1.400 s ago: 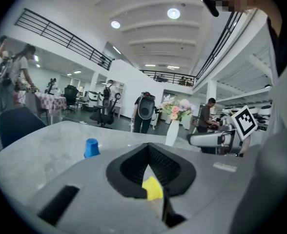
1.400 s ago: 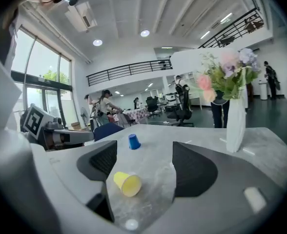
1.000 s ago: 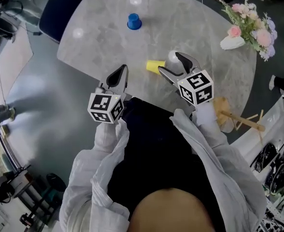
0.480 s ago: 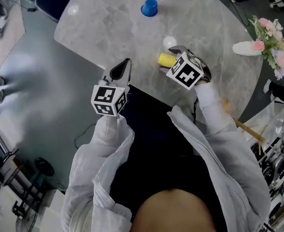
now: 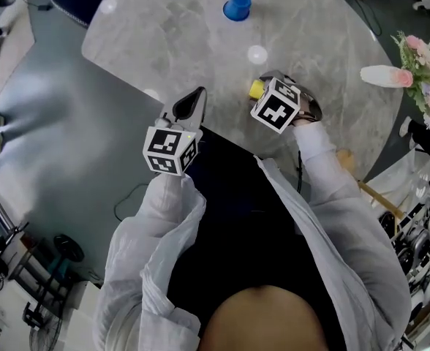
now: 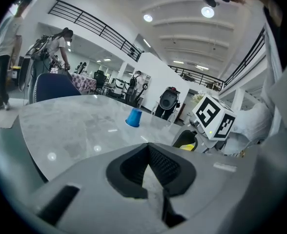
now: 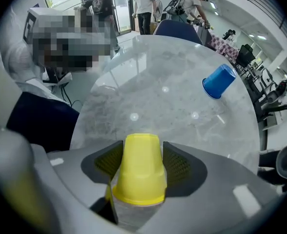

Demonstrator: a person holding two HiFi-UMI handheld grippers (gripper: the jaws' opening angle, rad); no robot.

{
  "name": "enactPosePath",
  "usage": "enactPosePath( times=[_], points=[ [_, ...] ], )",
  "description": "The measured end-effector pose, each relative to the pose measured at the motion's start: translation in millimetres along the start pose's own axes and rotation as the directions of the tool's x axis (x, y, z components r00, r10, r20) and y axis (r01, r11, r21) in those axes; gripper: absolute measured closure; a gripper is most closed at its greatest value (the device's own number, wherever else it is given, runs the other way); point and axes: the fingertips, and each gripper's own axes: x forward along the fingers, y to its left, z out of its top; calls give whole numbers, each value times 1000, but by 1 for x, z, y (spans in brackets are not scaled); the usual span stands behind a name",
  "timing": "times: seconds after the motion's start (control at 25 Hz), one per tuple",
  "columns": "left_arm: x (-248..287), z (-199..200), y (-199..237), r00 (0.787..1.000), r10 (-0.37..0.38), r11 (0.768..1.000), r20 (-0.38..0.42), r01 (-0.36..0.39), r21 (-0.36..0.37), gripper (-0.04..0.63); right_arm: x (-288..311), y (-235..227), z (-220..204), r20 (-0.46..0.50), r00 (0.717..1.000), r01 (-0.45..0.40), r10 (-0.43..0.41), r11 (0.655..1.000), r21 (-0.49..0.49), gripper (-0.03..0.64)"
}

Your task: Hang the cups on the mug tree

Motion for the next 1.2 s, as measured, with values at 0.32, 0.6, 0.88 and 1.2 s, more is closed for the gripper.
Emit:
enactPosePath(
  times=[0.32,0.6,0.88,1.2],
  points=[
    [3,16,-5,999,-51,998,-2,51,41,592,-14,-14,1,39,994,96,-98,994,51,369],
    [9,42,-24,993,-120,987,3,119,105,592,-60,-39,2,184,958,169,-220,951,260,374],
    [10,69,-49,985,-171,972,17,166,167,592,-112,-50,-3,344,867,170,-361,863,476,376],
    [12,99,-69,973,-230,946,30,216,240,592,-170,-60,-10,443,724,152,-529,749,645,376]
  ],
)
